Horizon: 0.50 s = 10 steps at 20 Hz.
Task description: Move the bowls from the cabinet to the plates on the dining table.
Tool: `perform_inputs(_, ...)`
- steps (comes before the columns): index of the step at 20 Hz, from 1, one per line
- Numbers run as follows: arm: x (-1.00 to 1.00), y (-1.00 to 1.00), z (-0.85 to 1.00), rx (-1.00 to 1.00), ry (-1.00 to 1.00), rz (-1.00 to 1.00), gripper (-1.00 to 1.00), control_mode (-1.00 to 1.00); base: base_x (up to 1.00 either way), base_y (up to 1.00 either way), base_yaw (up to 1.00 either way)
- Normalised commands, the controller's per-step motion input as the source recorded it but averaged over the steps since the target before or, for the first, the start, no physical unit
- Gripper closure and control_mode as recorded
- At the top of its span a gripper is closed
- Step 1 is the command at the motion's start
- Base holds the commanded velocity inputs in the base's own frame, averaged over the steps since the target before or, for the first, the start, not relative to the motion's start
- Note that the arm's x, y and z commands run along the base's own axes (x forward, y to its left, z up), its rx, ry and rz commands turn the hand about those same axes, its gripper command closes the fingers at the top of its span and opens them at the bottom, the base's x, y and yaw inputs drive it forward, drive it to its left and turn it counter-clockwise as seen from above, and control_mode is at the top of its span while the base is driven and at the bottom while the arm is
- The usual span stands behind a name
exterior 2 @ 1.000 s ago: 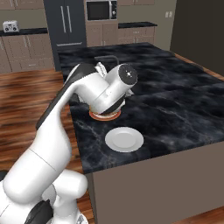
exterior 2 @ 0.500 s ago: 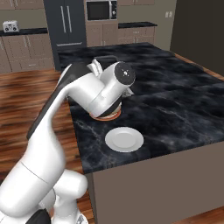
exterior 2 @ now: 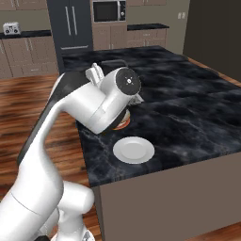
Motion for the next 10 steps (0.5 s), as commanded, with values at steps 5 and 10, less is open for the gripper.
perform_inputs(5, 0.00, 0.00, 0.00, 0.00, 0.00, 0.00, -1.00, 1.00, -0.42, 0.02, -0.02)
perform_inputs(10, 0.00, 0.00, 0.00, 0.00, 0.00, 0.00, -1.00, 1.00, -0.45, 0.03, -0.02)
